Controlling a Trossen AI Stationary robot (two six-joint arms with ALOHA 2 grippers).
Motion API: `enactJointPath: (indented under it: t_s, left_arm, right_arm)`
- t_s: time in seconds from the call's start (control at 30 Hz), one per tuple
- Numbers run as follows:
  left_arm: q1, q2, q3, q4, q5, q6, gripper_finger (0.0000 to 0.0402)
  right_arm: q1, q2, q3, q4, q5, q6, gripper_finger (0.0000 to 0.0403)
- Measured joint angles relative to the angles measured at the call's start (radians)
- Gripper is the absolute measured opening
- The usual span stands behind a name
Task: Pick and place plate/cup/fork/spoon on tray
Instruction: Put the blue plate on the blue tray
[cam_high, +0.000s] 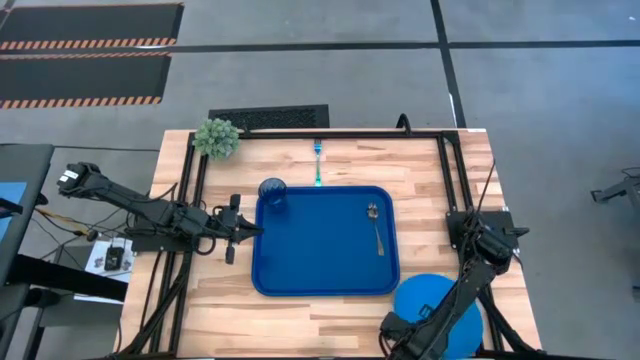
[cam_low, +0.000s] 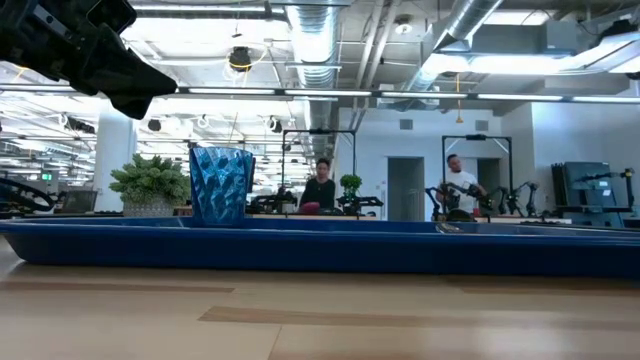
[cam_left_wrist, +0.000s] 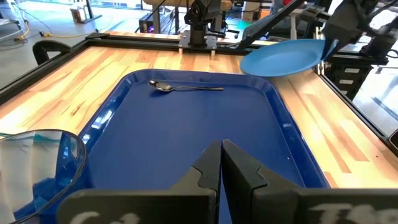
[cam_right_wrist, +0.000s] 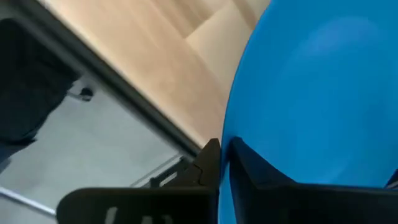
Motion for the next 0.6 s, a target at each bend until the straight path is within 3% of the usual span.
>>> enactJointPath:
  t_s: [0.2, 0.6]
  left_arm:
    - [0.000, 0.000, 0.000, 0.000, 0.000, 0.000, 0.0000]
    - [0.000, 0.000, 0.000, 0.000, 0.000, 0.000, 0.0000]
  right_arm:
    - [0.001, 0.000, 0.122, -0.008, -0.007, -0.040, 0.0025]
    - [0.013, -0.001, 0.439, -0.061, 0.192, -0.241, 0.0023]
